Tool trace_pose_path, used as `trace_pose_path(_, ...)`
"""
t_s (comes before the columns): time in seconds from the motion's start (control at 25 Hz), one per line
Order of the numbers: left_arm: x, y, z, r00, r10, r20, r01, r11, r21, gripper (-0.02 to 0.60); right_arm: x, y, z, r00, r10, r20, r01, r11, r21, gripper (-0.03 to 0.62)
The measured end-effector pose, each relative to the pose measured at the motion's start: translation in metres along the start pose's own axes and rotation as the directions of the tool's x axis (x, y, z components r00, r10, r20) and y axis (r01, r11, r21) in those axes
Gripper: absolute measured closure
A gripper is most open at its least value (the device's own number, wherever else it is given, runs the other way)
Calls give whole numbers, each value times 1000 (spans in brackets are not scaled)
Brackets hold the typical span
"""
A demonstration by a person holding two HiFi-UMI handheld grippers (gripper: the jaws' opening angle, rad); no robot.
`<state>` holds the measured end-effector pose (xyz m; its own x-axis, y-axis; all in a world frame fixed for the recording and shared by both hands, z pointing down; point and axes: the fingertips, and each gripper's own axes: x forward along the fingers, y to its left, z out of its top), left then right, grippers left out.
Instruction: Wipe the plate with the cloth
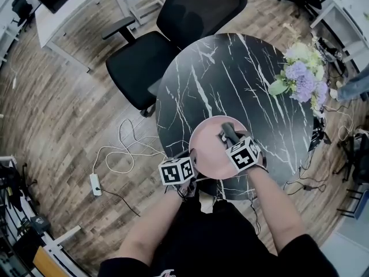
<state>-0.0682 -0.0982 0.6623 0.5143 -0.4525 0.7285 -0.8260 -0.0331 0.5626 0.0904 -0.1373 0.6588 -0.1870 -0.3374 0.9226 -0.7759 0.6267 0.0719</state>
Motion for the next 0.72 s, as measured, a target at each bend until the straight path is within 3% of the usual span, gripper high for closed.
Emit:
trace_pose_path(0.4, 0, 0, -1, 1000, -1, -1, 1, 1000, -2, 546, 0, -18, -2, 995, -99, -10, 98, 990, -98, 484)
trace_pose_path(0.72, -1, 0, 0, 1000, 7, 2, -6, 1000, -6, 546, -10, -34, -1, 972, -219, 89, 222, 975, -25, 482)
